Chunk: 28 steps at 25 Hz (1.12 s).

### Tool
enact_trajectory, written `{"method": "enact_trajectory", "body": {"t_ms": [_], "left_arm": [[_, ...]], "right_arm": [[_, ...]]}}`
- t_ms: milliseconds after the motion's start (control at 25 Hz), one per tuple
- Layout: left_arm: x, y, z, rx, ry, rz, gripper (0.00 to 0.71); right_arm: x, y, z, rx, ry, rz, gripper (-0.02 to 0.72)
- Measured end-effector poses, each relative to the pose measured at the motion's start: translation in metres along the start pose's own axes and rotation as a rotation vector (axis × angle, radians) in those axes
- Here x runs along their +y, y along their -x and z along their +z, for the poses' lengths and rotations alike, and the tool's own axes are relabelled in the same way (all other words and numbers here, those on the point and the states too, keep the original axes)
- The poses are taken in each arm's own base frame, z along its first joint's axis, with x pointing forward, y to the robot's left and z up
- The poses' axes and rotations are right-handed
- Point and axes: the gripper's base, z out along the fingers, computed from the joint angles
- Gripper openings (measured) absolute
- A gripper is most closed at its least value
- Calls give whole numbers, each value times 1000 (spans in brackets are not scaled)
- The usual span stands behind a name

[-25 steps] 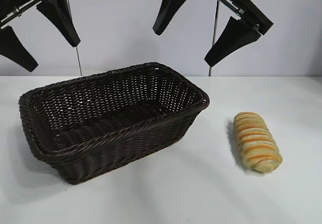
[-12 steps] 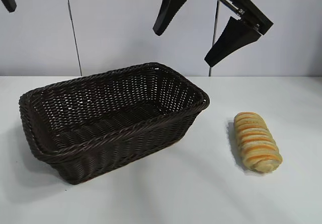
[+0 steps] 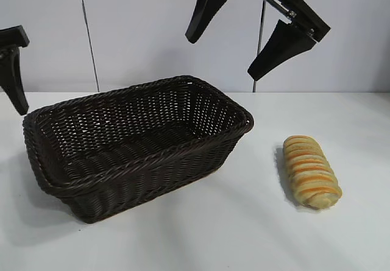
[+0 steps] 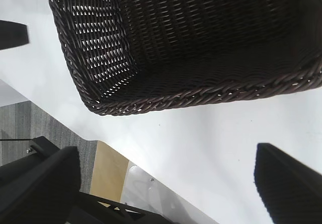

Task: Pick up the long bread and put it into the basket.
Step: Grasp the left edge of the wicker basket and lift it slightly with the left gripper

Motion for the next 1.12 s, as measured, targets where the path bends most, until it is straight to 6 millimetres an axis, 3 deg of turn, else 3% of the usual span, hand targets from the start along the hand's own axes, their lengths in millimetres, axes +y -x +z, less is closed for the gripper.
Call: {"method": "enact_trajectory", "body": {"t_ms": [160,400,560,920,1000,1120], "left_arm": [[4,2,12,1,8,-11,594],[14,1,45,53,44,-33,594],[8,1,62,49,35,-25,594],[-2,2,67,-4,5,-13,592],[-2,1,67,-3,5,-13,535],[-2,0,67,10,8,3,199]], "right_arm": [[0,0,0,0,0,0,650],[0,0,0,0,0,0,650],[0,0,0,0,-1,-1,650],[0,0,0,0,-2,-1,650],[0,0,0,0,-2,-1,650],[0,0,0,0,-2,-1,650]]}}
